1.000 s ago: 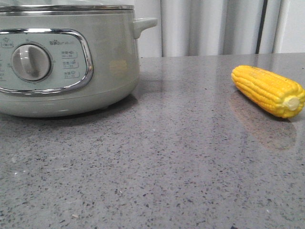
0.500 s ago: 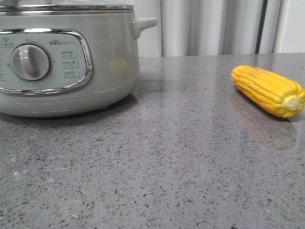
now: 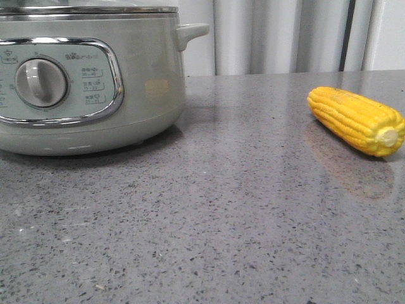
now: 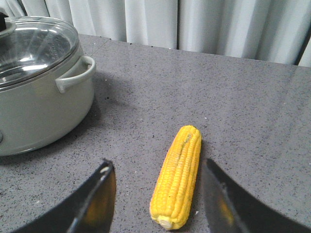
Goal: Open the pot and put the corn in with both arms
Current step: 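Grasp the lid's metal knob with the left gripper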
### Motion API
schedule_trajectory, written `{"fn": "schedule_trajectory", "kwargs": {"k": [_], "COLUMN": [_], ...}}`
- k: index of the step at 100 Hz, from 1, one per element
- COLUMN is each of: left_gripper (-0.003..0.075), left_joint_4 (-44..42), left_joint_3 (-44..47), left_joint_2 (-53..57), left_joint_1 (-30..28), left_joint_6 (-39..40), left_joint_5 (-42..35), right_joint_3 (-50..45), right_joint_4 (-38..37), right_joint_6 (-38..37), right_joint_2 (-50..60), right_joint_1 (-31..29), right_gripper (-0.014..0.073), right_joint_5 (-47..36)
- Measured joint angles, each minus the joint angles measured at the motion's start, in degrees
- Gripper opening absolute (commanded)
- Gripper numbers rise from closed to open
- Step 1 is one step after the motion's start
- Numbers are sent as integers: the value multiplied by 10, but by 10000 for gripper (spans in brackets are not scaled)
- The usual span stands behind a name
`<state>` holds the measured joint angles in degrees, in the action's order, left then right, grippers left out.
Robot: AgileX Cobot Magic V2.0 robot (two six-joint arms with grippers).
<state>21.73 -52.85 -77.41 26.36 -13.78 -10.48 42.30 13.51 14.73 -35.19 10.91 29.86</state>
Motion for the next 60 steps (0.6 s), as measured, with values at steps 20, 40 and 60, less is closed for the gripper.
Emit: {"fn": "schedule_trajectory", "kwargs": {"k": [20,40,60], "left_gripper": [510,380,159], "left_joint_4": [0,0,-4], "left_joint_3": [-5,-5,-6], "left_joint_2": [-12,-14,-15], "left_joint_1": [0,0,3], "left_joint_6": [0,0,-3], "left_joint_5": [-10,-13,-15], "right_joint_3": [0,0,0], "right_joint_4": [0,0,0], "right_joint_6": [0,0,1], "right_joint_2": [0,0,0], "right_joint_1": [0,0,0], "right_gripper": [346,346,346], "right_joint_5": [0,0,5]}}
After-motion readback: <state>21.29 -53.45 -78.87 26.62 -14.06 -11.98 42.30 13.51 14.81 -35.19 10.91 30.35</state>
